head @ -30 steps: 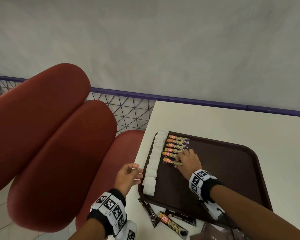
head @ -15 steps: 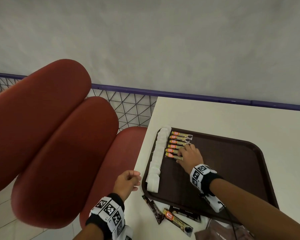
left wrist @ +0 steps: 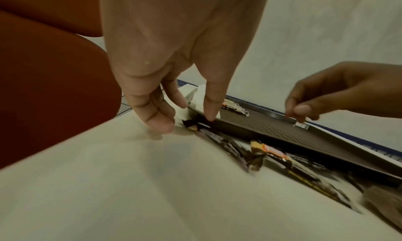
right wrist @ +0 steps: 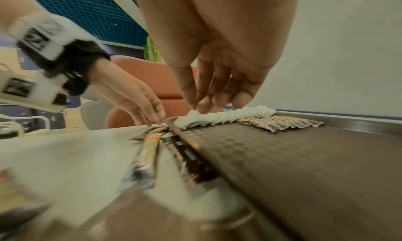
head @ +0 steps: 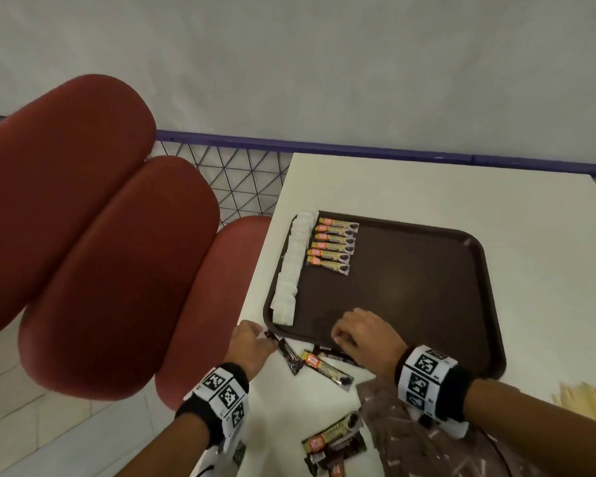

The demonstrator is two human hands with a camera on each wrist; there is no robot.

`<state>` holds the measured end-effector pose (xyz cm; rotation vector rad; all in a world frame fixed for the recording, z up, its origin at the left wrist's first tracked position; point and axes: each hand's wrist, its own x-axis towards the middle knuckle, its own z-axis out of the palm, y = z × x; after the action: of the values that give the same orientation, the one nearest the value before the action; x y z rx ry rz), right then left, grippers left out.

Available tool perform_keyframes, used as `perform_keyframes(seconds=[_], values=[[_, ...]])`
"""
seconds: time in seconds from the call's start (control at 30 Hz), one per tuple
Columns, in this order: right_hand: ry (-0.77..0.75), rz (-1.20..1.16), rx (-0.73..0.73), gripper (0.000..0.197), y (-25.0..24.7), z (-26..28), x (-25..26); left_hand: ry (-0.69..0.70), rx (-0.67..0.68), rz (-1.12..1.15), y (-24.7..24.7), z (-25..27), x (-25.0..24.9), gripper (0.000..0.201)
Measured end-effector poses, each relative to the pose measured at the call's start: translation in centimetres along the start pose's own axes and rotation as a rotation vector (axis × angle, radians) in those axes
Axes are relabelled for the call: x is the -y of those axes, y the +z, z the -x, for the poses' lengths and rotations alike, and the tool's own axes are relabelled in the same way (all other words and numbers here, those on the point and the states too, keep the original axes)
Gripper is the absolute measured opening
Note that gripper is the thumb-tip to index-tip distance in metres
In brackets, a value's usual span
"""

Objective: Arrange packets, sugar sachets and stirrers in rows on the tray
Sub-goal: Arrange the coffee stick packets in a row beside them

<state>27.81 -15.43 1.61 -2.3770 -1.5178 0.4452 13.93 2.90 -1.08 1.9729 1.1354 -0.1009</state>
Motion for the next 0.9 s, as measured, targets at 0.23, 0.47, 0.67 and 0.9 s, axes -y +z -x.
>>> perform_keyframes(seconds=[0.23,0.47,0.67,0.9], values=[[-0.143,0.338,0.065,0.032,3.6,3.6,1.3,-0.026,-0.072,-0.029,2.0,2.0,-1.3,0.051],[-0.143,0.317,0.045,0.031,4.0,5.6,2.0,-0.06,0.0,-0.087,1.8,3.6,-0.8,0.037],[-0.133,0.314,0.073,0.048,3.8,5.2,2.1,-0.096,0.049,-0.03,1.2,4.3,0.4,0.048],[-0.17,0.354,0.126,0.051,4.3,5.8,2.7,0.197,0.084,-0.202,1.8,6.0,-0.4,0.023]])
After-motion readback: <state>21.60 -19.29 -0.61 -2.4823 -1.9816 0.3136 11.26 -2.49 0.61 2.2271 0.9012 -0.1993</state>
